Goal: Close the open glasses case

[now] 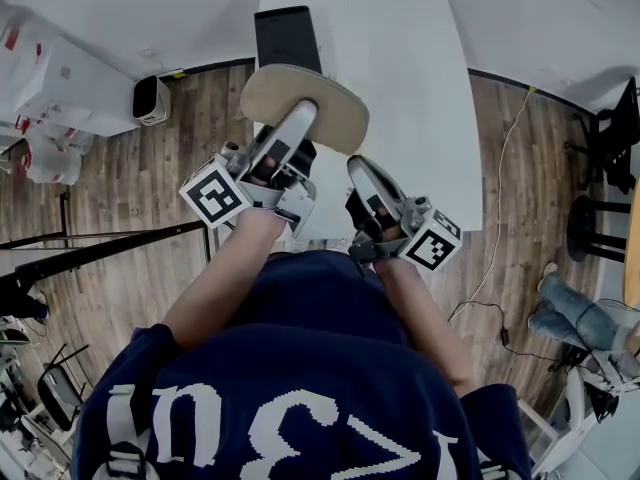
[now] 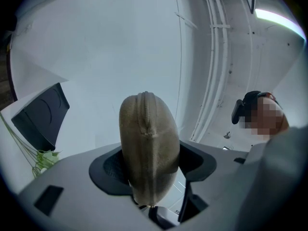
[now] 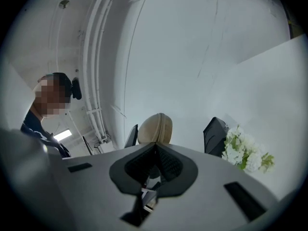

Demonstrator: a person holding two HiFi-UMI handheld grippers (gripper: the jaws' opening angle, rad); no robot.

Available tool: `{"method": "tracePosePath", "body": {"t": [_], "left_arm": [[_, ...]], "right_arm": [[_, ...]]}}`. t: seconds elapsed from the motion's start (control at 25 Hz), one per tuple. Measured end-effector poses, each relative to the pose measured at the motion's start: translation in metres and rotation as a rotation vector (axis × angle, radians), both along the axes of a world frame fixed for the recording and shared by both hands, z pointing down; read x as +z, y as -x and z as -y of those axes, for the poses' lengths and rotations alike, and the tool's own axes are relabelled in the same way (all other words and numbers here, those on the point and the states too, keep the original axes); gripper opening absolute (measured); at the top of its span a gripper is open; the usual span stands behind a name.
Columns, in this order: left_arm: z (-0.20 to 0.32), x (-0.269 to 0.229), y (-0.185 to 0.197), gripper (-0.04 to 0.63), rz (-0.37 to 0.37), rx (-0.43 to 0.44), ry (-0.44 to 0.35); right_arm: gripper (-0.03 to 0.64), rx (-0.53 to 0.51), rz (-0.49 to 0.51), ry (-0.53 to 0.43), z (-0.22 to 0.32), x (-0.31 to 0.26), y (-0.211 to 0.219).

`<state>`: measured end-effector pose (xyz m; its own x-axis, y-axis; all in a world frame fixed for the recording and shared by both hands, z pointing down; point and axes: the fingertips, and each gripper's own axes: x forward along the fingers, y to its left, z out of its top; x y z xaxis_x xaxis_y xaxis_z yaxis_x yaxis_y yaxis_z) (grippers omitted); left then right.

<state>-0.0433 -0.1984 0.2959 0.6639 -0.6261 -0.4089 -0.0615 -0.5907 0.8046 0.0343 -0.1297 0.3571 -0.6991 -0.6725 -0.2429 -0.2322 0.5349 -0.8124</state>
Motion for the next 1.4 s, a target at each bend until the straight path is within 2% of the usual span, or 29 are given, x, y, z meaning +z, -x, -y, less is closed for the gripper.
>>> {"method": "tracePosePath", "body": {"t": [0.24,0.36,0.52,0.6,0.64,0.72,0.88,1.0,1.4], "left_arm": [[-0.014,-0.001,-0.004,0.281,-0.047,0.048,0.034],[-0.015,0.0,0.0,0.281,-0.071,0.056,0.051],[-0.015,-0.008,0.005,0.281,-0.065,0.076,0.029],[-0.016,-0.014,0.005,0.281,-0.058,0.092,0.016],[-0.016,-0.017,0.003,0.281,-0.045,0.105,0.007],[-0.018,-0.021,-0.003,0.281,-0.013,0.133,-0.008],[-0.02,-0.024,-0.009,0.281,0.011,0.159,-0.009],[-0.019,-0.024,-0.009,0.281,0.007,0.163,0.005],[-0.015,-0.011,-0.001,0.281,0.027,0.14,0.027]], "right_arm": [[0.023,0.036,-0.102,-0.083,-0.003,-0.013,-0.016],[0.023,0.006,-0.175,-0.139,-0.008,-0.016,-0.011],[0.037,-0.032,-0.201,-0.17,-0.01,-0.011,-0.006],[0.161,-0.048,-0.244,-0.172,-0.011,-0.005,-0.005],[0.196,-0.063,-0.269,-0.176,-0.012,-0.003,-0.003],[0.218,-0.093,-0.293,-0.188,-0.013,-0.004,0.002],[0.211,-0.116,-0.291,-0.207,-0.01,-0.014,0.01],[0.147,-0.114,-0.302,-0.223,-0.011,-0.02,0.012],[0.104,-0.175,-0.173,-0.174,-0.018,-0.022,0.013]]}}
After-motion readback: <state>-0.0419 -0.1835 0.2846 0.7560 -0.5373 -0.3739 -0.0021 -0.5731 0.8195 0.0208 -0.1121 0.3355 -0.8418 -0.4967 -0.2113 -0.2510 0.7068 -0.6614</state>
